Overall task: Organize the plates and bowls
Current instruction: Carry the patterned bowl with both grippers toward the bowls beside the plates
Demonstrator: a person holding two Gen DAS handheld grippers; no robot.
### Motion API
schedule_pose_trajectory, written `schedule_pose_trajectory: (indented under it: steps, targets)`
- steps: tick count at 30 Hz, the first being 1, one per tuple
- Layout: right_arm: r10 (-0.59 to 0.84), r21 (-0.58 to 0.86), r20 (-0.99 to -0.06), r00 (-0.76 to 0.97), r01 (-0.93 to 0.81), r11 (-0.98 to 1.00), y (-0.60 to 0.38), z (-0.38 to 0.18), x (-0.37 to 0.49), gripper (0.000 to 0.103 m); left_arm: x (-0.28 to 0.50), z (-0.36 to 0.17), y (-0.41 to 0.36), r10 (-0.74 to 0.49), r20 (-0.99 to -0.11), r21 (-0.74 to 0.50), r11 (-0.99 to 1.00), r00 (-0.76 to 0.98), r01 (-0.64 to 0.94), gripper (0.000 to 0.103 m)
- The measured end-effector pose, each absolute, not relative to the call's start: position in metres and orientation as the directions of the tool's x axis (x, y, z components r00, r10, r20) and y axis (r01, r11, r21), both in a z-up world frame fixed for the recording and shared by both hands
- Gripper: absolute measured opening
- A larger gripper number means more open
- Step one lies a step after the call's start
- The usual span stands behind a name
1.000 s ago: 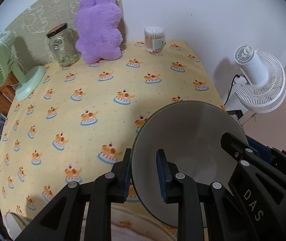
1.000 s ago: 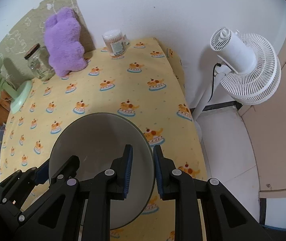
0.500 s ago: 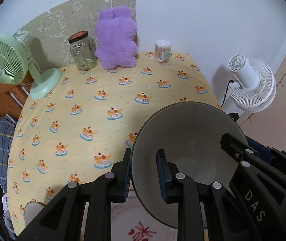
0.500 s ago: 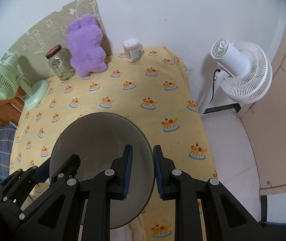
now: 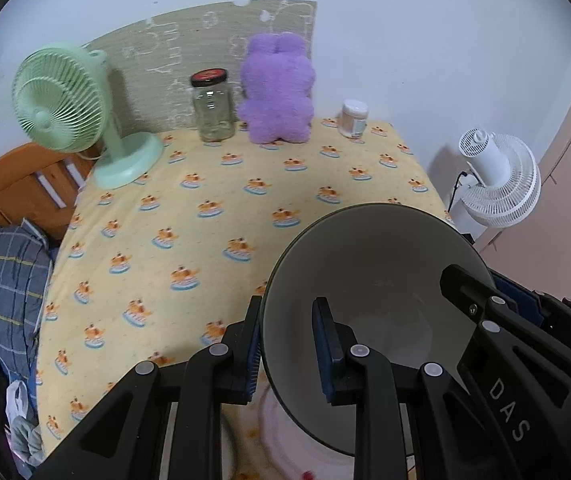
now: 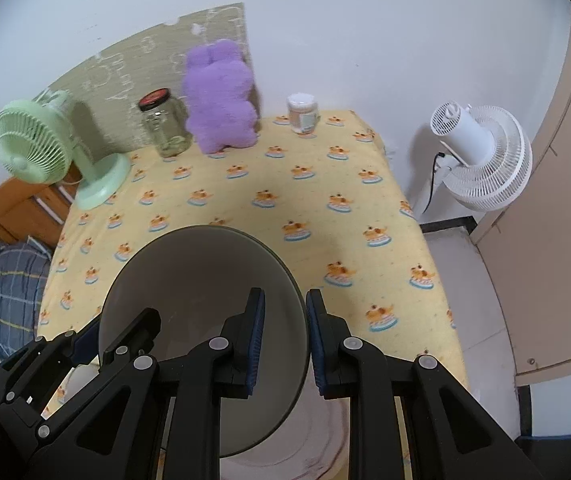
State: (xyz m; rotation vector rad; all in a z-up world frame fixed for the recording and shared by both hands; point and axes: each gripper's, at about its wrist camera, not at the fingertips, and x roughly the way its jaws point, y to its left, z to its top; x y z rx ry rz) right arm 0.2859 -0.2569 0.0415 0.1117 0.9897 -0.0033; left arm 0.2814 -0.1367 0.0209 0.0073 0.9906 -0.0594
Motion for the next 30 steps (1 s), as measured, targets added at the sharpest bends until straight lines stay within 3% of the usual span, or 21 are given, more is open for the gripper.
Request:
schedule_pose_trajectory:
  steps: [19, 30]
  targets:
    - [0.068, 0.086, -0.833, 0.549, 0.007, 0.996, -0.144, 0.04, 0.231, 0.025, 0.224, 0.022, -0.03, -0.026, -0.839, -0.016, 1.0, 0.544, 0.023, 0.021]
    - [0.051, 0.063, -0.861, 0.507, 0.007, 0.998, -0.111, 0.016, 0.214, 0.025, 0.212, -0.004, -0.001, -0.043, -0.868, -0.032, 0.999, 0.494, 0.031, 0.021]
